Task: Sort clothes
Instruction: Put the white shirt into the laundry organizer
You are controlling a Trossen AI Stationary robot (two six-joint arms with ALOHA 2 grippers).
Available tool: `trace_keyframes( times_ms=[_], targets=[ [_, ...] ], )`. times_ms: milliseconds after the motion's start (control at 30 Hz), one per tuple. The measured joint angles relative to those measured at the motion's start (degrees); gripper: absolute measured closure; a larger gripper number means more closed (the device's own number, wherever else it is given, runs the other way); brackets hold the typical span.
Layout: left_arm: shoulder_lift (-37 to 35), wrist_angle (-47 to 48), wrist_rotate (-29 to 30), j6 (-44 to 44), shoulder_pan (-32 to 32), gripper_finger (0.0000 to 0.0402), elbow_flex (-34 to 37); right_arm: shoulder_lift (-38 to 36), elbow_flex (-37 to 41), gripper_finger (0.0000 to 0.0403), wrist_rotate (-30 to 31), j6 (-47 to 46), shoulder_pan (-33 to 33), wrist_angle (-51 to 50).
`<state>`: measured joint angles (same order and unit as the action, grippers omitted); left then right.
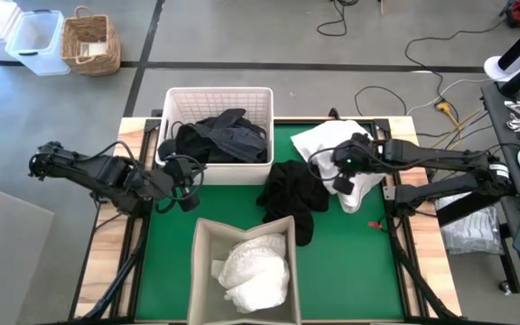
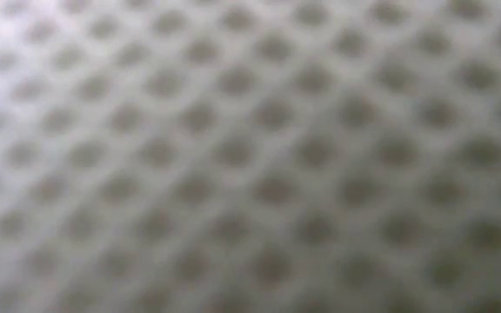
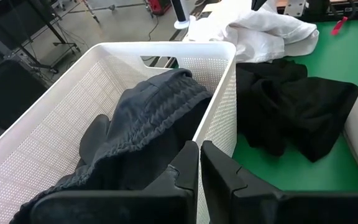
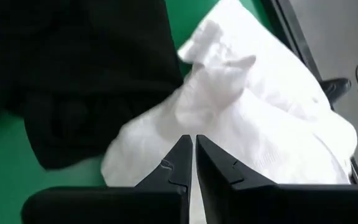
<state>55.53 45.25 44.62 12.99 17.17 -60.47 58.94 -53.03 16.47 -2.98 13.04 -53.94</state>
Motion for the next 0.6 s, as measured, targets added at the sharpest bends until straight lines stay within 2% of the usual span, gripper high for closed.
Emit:
trace_keyframes(
  times_ms=[167,433,600],
  targets=[
    [0.0,0.0,0.0,0.0,0.0,0.0401,0.0,-0.4,-0.5,0.0349,-0.1,2.0,0.0,-4.0],
    [0.0,0.0,0.0,0.0,0.0,0.0401,0.3,-1.7,0.2,0.0217,-0.3,13.5,-0.1,-4.7],
    [0.0,0.0,0.0,0.0,0.0,0.0401,0.3,-1.8,1.3,0.0162,1.8,12.7,-0.1,-4.5]
  ],
)
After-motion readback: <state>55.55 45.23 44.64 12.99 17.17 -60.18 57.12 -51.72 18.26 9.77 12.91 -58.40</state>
